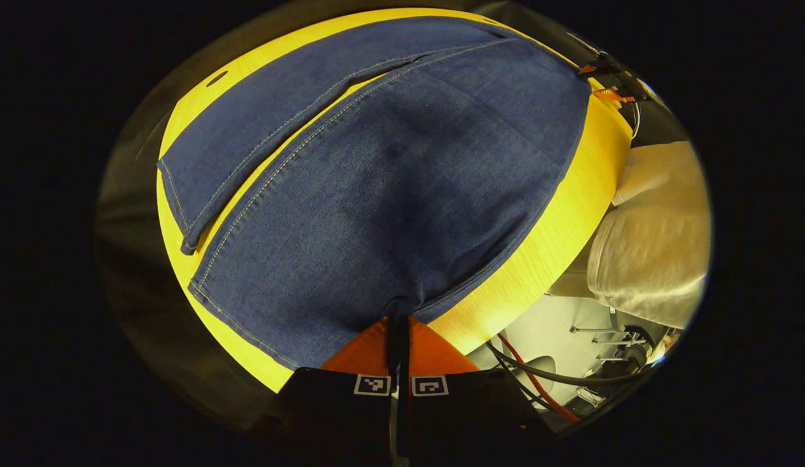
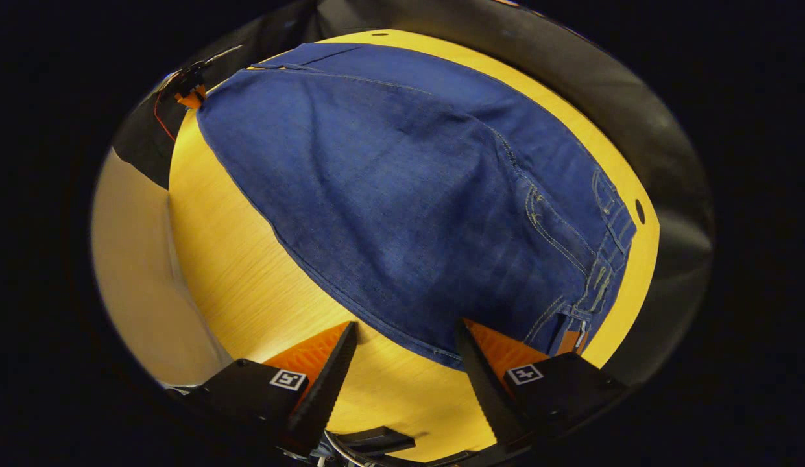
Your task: Grasp the waist and the cuffs of the jeans and fold them to make the two legs overlap; first hold the waist and fold one-third of the jeans toward the cuffs, then hold the cuffs and fold the remaining one-third in the same direction to finish folding.
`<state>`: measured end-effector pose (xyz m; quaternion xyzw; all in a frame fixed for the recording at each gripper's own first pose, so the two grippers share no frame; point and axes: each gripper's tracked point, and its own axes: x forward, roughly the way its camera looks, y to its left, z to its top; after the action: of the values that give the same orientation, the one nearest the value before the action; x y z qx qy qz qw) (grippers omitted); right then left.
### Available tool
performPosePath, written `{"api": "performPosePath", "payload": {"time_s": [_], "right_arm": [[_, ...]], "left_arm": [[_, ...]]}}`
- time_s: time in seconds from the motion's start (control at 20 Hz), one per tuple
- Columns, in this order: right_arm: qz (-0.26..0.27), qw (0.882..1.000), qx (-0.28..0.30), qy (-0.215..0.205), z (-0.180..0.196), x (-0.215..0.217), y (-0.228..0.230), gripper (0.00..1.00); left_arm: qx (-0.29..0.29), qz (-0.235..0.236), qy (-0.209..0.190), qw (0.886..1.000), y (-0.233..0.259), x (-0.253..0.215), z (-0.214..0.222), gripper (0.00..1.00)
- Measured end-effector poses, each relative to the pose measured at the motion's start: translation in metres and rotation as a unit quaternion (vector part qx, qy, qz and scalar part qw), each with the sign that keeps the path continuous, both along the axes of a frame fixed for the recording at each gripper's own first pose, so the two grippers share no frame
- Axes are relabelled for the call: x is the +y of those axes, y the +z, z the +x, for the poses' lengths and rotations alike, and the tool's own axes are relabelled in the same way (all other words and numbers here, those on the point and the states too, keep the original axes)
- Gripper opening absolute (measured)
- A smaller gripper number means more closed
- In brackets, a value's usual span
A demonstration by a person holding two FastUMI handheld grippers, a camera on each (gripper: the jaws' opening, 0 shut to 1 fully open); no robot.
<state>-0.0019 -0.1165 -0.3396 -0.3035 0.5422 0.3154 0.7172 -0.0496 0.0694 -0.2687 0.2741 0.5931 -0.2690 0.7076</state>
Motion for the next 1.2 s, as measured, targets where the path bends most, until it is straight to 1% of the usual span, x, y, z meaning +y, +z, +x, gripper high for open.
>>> {"api": "performPosePath", "payload": {"time_s": [0.1, 0.15, 0.2, 0.25, 0.3, 0.35, 0.4, 0.45, 0.5, 0.55, 0.6, 0.65, 0.75, 0.85, 0.9, 0.95, 1.05, 1.1, 1.15, 1.2], "right_arm": [[0.008, 1.000, 0.018, -0.007, -0.002, 0.001, 0.000, 0.93], [0.011, 1.000, 0.017, -0.010, 0.000, 0.001, 0.000, 0.83], [0.012, 1.000, 0.016, -0.007, 0.000, 0.001, 0.001, 0.84], [0.014, 1.000, 0.013, -0.004, 0.001, 0.001, 0.000, 0.87], [0.012, 1.000, 0.015, -0.006, 0.000, 0.000, 0.000, 0.87], [0.013, 1.000, 0.014, -0.005, 0.000, 0.001, 0.000, 0.90], [0.013, 1.000, 0.015, -0.007, 0.001, 0.001, 0.001, 0.87], [0.013, 1.000, 0.015, -0.008, 0.004, 0.001, 0.003, 0.85], [0.012, 1.000, 0.014, -0.006, 0.008, 0.002, 0.005, 0.77], [0.014, 1.000, 0.012, -0.004, 0.013, 0.002, 0.003, 0.65], [0.014, 1.000, 0.010, -0.003, 0.017, 0.001, 0.007, 0.62], [0.015, 1.000, 0.008, -0.001, 0.022, 0.001, 0.004, 0.43], [0.016, 1.000, 0.001, -0.015, 0.022, -0.002, 0.005, 0.29], [0.025, 0.999, -0.012, -0.046, 0.024, -0.004, 0.004, 0.28], [0.034, 0.997, -0.025, -0.061, 0.029, -0.005, 0.006, 0.25], [0.037, 0.996, -0.036, -0.069, 0.032, -0.007, 0.008, 0.14], [0.047, 0.994, -0.054, -0.077, 0.028, -0.004, 0.007, 0.11], [0.046, 0.993, -0.054, -0.090, 0.029, -0.003, 0.008, 0.08], [0.041, 0.993, -0.053, -0.101, 0.027, -0.005, 0.005, 0.04], [0.036, 0.992, -0.054, -0.106, 0.027, -0.004, 0.006, 0.03]], "left_arm": [[-0.003, 0.002, 0.001, 1.000, 0.000, 0.001, 0.000, 0.00], [-0.004, 0.003, 0.000, 1.000, 0.000, 0.001, 0.000, 0.00], [-0.005, 0.004, -0.001, 1.000, -0.001, 0.001, 0.001, 0.00], [-0.005, 0.005, 0.000, 1.000, 0.000, 0.000, 0.001, 0.00], [-0.004, 0.004, 0.002, 1.000, 0.000, 0.000, 0.000, 0.00], [-0.004, 0.004, 0.003, 1.000, 0.000, 0.001, 0.000, 0.00], [-0.004, 0.005, 0.004, 1.000, -0.001, 0.001, 0.000, 0.00], [-0.004, 0.006, 0.004, 1.000, -0.001, 0.001, 0.001, 0.00], [-0.005, 0.006, 0.005, 1.000, -0.001, 0.001, 0.001, 0.00], [-0.004, 0.006, 0.006, 1.000, -0.002, 0.001, 0.000, 0.00], [-0.005, 0.006, 0.007, 1.000, -0.002, 0.001, 0.001, 0.00], [-0.005, 0.006, 0.008, 1.000, -0.002, 0.001, 0.001, 0.00], [-0.006, 0.005, 0.011, 1.000, -0.002, 0.000, 0.002, 0.00], [-0.012, 0.004, 0.011, 1.000, -0.002, 0.001, 0.002, 0.00], [-0.017, 0.003, 0.013, 1.000, -0.003, 0.001, 0.002, 0.00], [-0.021, 0.003, 0.019, 1.000, -0.003, 0.001, 0.002, 0.00], [-0.025, 0.001, 0.032, 0.999, -0.003, 0.001, 0.002, 0.00], [-0.023, -0.001, 0.043, 0.999, -0.003, 0.000, 0.002, 0.00], [-0.019, -0.003, 0.051, 0.999, -0.001, -0.001, 0.001, 0.00], [-0.013, -0.003, 0.053, 0.999, 0.000, -0.001, 0.001, 0.00]]}}
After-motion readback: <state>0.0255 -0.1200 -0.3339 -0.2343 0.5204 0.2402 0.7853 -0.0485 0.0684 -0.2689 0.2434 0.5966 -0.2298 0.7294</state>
